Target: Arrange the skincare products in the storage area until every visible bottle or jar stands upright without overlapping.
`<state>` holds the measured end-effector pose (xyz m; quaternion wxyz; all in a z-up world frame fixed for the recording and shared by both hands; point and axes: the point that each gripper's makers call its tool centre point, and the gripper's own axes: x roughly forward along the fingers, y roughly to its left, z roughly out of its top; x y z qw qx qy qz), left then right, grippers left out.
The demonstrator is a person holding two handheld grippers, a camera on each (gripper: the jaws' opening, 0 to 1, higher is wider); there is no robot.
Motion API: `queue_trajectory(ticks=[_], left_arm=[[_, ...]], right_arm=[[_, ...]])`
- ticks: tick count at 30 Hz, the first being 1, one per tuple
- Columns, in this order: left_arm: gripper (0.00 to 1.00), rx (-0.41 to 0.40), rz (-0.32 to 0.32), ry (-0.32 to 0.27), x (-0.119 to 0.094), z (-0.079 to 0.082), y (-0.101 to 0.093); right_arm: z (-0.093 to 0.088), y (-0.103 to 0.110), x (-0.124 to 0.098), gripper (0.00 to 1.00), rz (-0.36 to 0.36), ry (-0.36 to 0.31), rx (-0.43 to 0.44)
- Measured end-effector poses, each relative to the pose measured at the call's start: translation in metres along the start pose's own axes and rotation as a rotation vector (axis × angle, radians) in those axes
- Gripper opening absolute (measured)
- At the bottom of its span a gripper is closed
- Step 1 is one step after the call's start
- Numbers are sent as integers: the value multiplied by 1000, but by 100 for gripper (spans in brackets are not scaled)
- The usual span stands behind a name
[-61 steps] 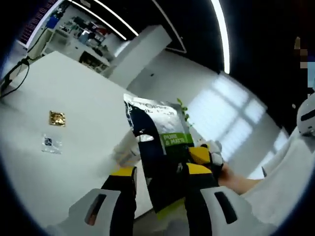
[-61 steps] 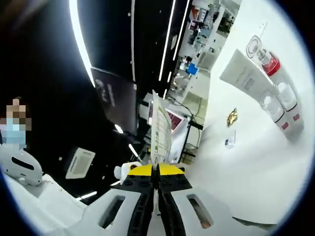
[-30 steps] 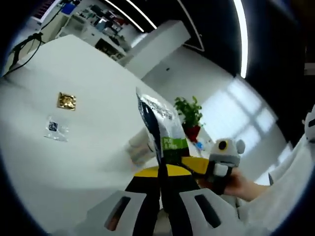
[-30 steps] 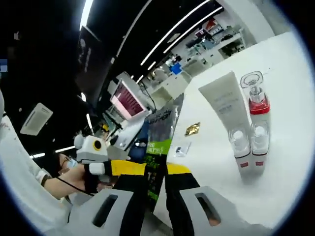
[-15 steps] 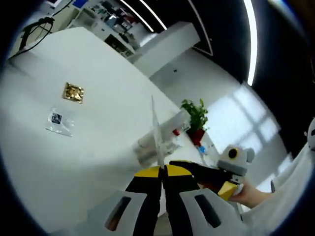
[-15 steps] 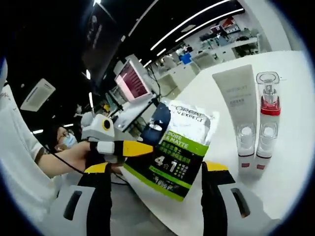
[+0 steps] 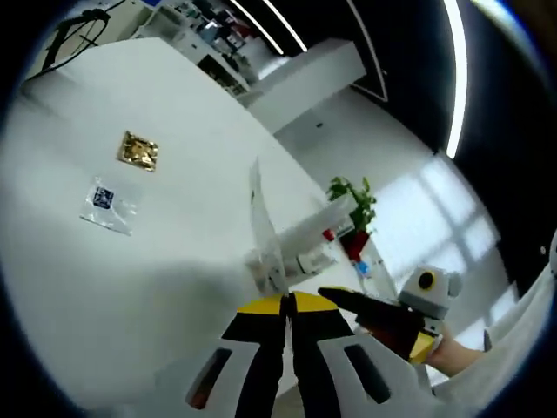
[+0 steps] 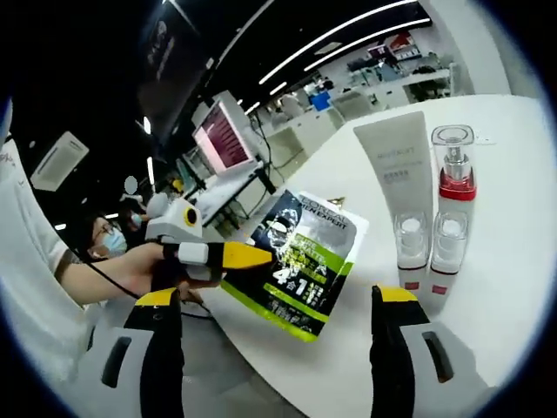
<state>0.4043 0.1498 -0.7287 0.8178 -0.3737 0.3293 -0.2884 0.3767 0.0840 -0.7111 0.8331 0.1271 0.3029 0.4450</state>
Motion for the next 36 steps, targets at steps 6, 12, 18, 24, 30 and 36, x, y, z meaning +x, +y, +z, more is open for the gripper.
queue_trajectory(ticks=[6,12,18,24,30,36], left_arm=[[0,-7,13,16,11,-2,7],[0,-16,29,24,21,-4,15],[0,-24,39,36,31,-8,21],[0,-25,63,54,42,-14,31],[0,5,108,73,50,-16,44],[0,78,227,105,50,-18,65]], right_arm=[[-2,-12,-8,95,-40,2,11],[-5,-23,-13,99,-70,5,24],[-7,-30,-16,99,-87,8,33],[-9,-38,-20,99,-102,8,45],[-10,-47,-26,99,-121,10,51],[-10,-58,-33,99,-147,6,63]])
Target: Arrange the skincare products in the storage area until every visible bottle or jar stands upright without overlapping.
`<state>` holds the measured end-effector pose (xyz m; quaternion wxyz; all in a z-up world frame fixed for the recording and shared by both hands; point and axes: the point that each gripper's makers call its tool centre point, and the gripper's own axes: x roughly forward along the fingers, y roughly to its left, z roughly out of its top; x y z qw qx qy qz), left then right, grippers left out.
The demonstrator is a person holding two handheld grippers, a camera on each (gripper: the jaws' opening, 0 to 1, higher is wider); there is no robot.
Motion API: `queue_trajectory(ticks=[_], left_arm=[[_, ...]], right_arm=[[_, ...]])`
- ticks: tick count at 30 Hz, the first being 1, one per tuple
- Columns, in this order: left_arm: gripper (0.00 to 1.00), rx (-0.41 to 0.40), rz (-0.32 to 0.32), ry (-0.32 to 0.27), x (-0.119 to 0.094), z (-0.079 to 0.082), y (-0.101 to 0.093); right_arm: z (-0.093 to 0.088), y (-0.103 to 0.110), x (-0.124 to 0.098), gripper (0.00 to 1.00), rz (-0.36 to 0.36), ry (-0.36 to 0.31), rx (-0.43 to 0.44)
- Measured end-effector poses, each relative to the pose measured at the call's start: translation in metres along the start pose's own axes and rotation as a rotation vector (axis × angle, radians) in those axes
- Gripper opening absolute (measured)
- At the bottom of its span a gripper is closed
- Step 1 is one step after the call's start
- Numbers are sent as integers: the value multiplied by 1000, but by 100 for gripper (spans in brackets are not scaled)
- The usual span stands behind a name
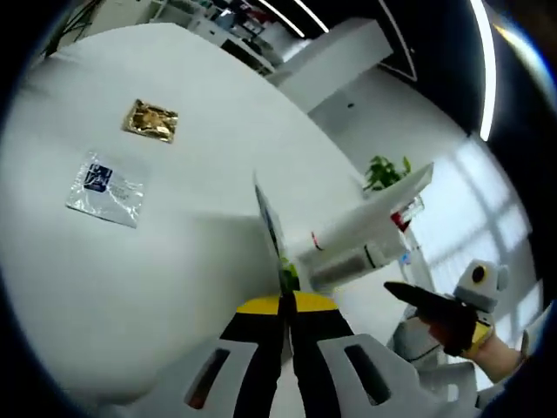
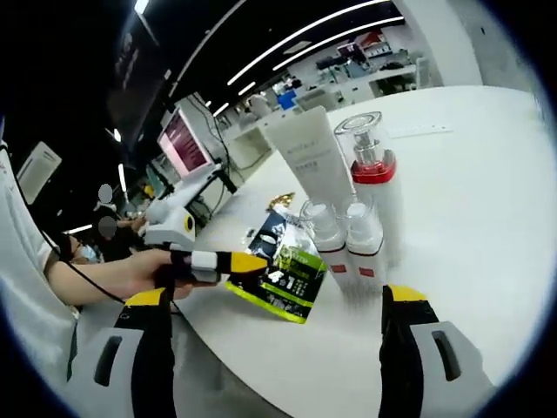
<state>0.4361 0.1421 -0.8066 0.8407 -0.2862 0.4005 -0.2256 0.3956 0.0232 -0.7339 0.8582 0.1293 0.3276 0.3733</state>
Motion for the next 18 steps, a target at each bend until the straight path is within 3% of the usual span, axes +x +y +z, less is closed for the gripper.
queue_trajectory(ticks=[11,18], left_arm=[[8,275,132,73,4,-9,17],[12,342,166,92,8,-6,20]], right_arm=[[0,-8,-4,99,-17,-9,13],[-2,-9,-4,99,-21,-6,16]])
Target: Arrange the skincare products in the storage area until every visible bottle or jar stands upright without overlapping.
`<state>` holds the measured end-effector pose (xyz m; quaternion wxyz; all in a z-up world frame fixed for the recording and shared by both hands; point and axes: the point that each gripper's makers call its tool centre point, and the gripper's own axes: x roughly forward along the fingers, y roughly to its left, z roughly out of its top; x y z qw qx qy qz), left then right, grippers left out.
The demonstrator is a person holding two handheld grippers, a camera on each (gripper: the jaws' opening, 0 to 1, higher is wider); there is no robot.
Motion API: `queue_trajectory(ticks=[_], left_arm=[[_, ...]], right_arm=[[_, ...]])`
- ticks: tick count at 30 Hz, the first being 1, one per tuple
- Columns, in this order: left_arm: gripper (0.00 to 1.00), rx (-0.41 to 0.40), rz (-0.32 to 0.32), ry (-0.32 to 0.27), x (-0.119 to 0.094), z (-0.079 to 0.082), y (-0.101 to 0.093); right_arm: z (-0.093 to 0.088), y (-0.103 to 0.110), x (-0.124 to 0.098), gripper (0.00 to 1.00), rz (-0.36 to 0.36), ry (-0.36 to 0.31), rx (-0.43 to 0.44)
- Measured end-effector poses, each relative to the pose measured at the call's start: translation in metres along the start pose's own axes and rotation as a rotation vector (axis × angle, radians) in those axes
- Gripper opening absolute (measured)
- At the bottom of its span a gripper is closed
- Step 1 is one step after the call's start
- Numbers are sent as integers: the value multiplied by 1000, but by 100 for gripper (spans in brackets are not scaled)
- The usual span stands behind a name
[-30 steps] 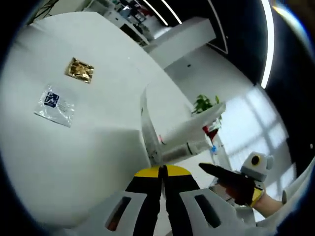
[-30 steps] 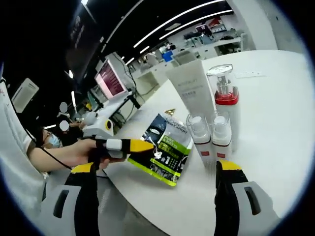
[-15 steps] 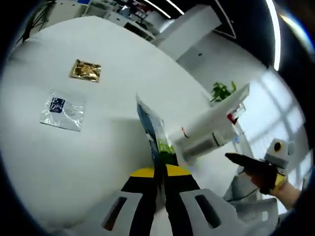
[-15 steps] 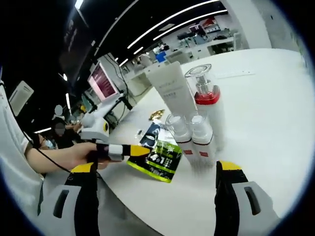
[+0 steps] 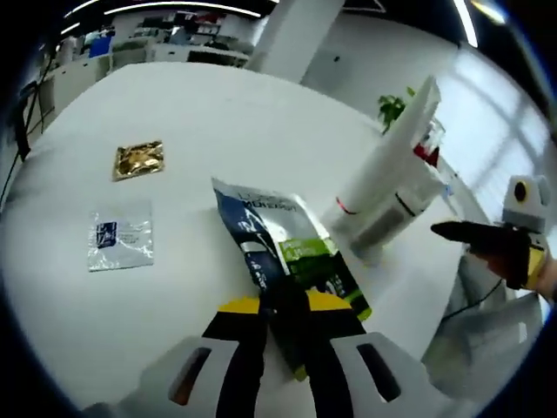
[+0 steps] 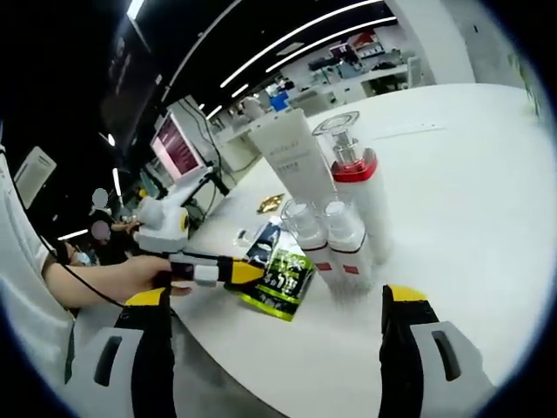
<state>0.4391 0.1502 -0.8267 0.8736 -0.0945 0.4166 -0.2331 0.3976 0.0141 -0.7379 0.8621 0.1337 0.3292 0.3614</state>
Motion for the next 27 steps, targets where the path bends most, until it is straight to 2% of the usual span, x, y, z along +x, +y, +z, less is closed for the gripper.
queue_trajectory(ticks=[3,12,20,27], left_arm=[[13,6,9,8,-1,0,1],[18,119,78,67,-2,-3,9],[22,164,91,67,-5,0,9],[22,168,93,60,-9,4,8]], right_arm=[[-1,0,0,99,-1,2,2],[0,-1,0,99,-5,-2,4],[-1,1,0,99,-5,-1,0],[0,2,-1,99,-5,-7,-4]])
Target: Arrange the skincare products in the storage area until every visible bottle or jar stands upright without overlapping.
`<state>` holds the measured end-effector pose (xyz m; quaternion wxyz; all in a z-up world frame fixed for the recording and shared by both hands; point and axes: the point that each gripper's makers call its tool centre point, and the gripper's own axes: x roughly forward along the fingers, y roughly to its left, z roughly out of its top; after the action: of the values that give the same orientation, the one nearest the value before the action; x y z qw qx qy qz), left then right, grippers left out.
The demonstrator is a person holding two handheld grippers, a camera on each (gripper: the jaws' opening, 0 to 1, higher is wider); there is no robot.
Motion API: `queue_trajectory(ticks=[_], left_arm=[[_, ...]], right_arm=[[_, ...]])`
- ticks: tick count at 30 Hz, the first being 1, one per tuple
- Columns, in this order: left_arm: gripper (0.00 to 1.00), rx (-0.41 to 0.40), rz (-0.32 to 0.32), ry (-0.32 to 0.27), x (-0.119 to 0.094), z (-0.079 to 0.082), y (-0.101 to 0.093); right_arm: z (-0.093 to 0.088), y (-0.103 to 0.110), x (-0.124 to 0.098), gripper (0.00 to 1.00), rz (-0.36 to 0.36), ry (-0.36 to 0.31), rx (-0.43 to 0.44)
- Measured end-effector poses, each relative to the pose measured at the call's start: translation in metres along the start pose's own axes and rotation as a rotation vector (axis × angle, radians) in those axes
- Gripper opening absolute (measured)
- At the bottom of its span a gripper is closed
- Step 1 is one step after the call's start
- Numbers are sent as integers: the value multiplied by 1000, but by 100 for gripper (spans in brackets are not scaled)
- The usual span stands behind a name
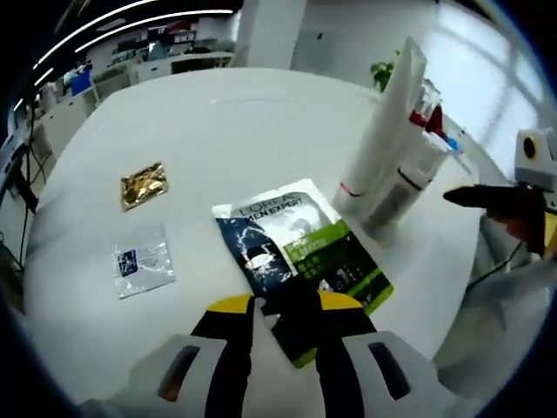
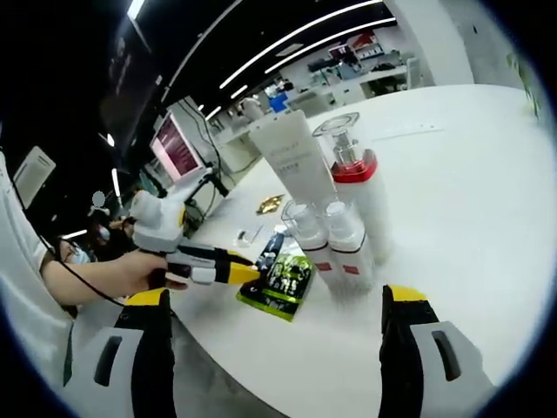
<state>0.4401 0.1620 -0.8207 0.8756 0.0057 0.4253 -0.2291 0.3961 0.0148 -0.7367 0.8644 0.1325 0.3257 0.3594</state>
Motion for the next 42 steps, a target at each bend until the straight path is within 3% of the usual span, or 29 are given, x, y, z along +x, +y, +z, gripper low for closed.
queue_trajectory(ticks=[7,19,32,42], left_arm=[[27,8,-5,-26,-12,8,1],[44,-5,-5,-101,-40,13,16],[67,-9,-16,-151,-79,2,13],[76,-2,-13,-190,-107,-3,9]], right_arm=[[-2,0,-2,99,-12,1,-21],[-1,5,-10,99,-17,-1,-53],[2,7,-24,100,-33,-19,-81],[6,12,-38,99,-36,-56,-75]])
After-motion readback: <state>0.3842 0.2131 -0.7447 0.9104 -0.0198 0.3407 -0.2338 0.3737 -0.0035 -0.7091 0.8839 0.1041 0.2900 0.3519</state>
